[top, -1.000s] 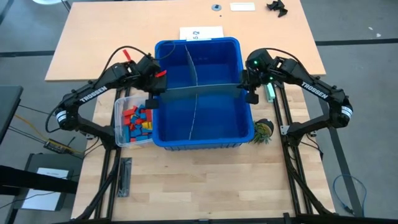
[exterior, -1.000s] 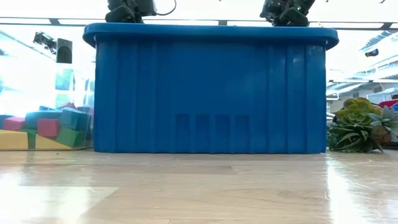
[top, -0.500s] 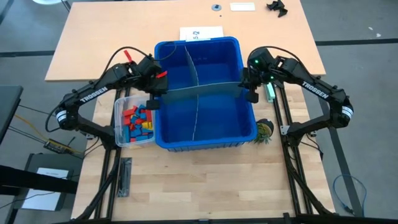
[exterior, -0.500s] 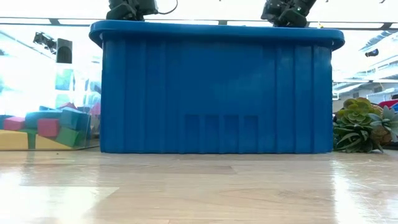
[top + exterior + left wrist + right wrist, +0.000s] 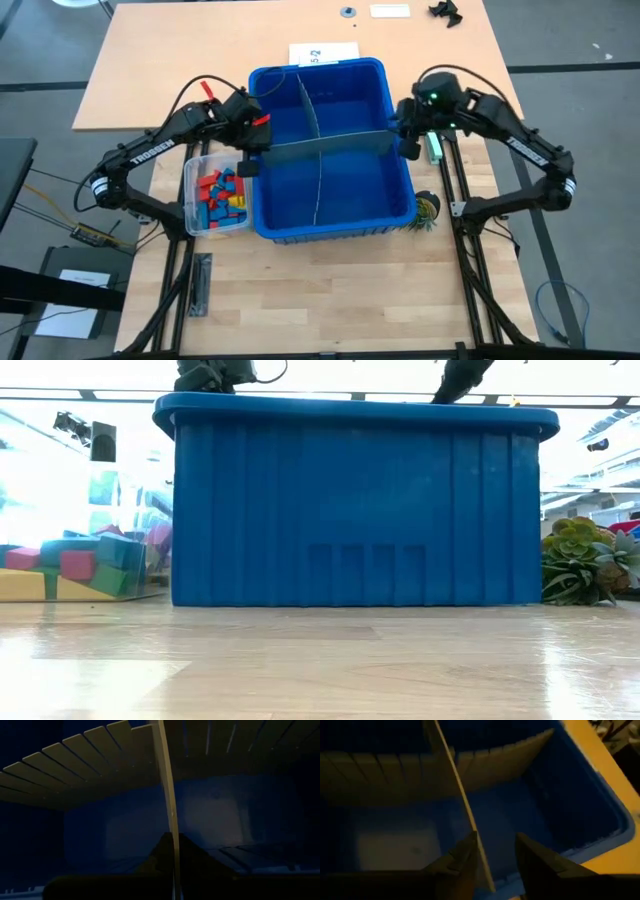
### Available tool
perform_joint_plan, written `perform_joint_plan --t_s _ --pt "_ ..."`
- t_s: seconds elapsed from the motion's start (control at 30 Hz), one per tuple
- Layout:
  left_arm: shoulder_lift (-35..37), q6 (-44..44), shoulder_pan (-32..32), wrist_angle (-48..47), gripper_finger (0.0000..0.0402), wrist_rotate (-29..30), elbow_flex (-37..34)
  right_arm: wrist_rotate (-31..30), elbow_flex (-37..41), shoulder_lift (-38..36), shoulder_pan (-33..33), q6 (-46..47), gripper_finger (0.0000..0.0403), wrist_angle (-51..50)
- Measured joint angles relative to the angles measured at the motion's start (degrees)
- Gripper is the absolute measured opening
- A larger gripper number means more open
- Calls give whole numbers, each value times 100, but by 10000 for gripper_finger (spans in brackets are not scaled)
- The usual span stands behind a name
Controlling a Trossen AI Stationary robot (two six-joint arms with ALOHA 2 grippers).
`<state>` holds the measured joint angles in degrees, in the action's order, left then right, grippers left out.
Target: Sort Items/Unsort Items
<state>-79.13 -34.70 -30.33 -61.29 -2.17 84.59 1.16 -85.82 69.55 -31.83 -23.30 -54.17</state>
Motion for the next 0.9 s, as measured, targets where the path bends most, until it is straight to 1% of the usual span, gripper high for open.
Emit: perform_joint_plan --t_s 0.13,0.2,0.37,0.47,0.63,0.8,0.9 --pt "0 0 0 34 15 4 1 729 159 67 560 692 132 268" --pt "0 -2 0 68 15 2 -1 762 360 226 895 788 129 521" --pt "0 0 0 137 15 4 -1 420 942 788 1364 792 122 1566" --pt "0 0 0 174 15 0 1 80 1054 1194 1502 566 118 2115" --pt "2 5 -2 175 15 1 5 -851 1042 1816 1689 91 105 2784" --pt "5 15 -2 165 15 2 5 -1813 1060 2123 1959 -462 90 3187" --pt "6 13 -2 157 15 0 5 -2294 1093 2154 2122 -732 83 3192"
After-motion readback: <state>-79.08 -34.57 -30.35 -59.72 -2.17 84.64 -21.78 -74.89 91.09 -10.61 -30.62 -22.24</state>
